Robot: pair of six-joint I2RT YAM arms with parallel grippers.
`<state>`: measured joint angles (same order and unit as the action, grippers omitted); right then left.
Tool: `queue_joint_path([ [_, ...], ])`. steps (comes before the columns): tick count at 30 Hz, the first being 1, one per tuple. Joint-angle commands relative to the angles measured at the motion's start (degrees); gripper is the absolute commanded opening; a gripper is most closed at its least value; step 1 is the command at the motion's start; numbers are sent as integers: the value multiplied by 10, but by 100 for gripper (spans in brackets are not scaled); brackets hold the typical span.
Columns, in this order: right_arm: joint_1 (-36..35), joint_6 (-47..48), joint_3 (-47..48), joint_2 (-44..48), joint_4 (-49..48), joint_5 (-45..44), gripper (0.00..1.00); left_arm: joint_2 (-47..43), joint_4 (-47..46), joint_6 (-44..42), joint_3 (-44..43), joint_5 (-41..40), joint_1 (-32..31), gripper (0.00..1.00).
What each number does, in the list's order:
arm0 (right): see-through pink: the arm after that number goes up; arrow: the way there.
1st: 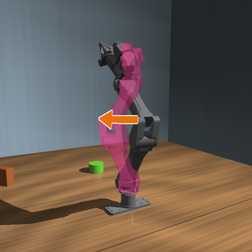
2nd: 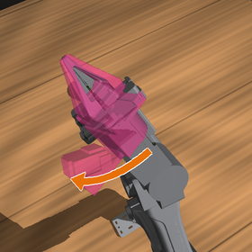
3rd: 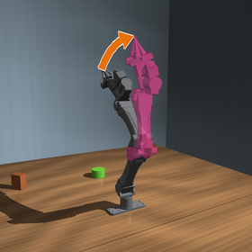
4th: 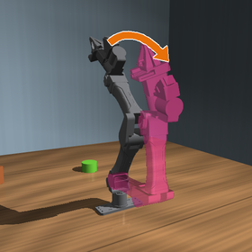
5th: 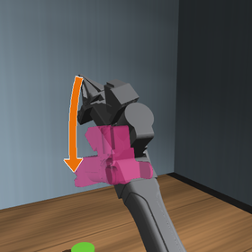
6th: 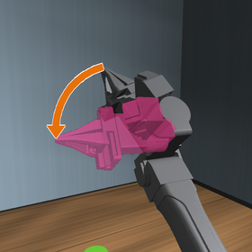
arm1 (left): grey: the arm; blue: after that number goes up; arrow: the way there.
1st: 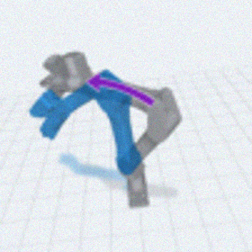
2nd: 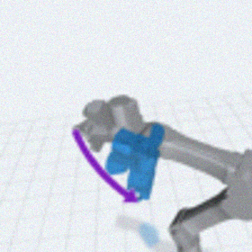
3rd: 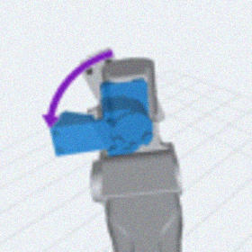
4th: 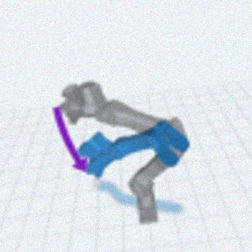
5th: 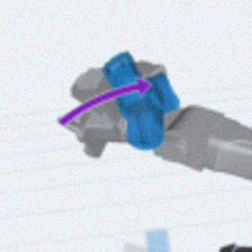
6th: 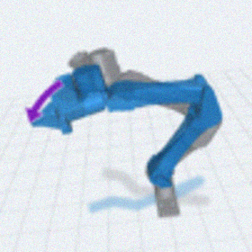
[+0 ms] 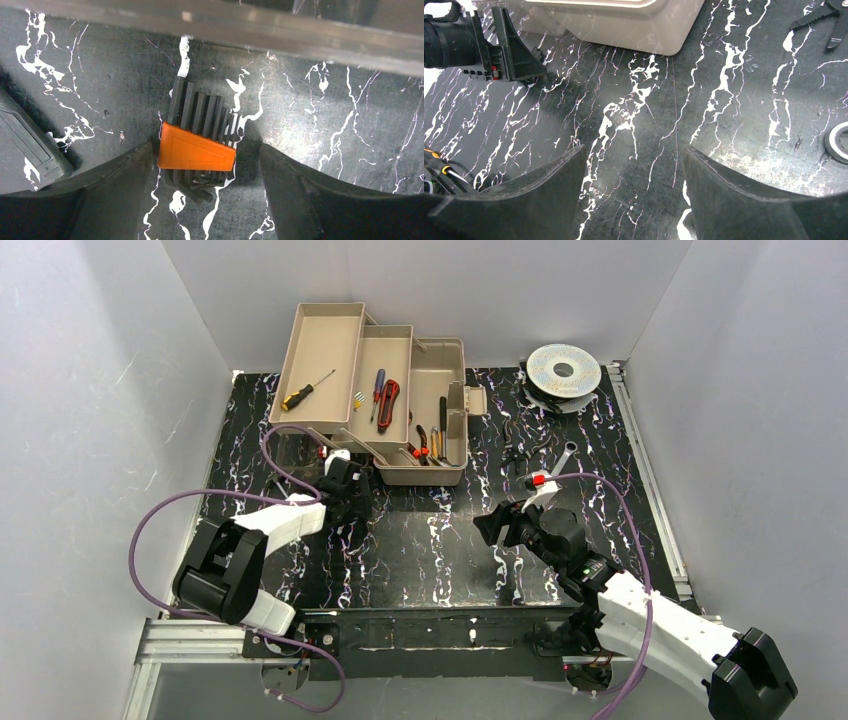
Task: Pack the tool kit
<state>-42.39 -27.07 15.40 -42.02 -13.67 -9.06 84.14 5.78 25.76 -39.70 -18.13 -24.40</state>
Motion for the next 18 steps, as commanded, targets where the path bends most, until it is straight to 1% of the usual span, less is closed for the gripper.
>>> queue_joint_path([
  [1,0,-3,-3,9,-27,-14,77,25,-2,1,-7,-16,5,73],
  [8,0,-1,-7,27,-21,-17,77,37,11,10,-19,-24,8,47],
  [13,0,0,-10,33,-22,-17,76,30,40,7,-29,-27,6,43],
  [15,0,0,-9,29,-23,-15,76,3,64,-3,-36,-5,7,42],
  [16,0,0,-8,26,-23,-15,76,-11,84,-9,-44,10,6,41],
  [18,0,-1,-7,23,-26,-15,76,-53,125,-10,-56,32,-1,40],
])
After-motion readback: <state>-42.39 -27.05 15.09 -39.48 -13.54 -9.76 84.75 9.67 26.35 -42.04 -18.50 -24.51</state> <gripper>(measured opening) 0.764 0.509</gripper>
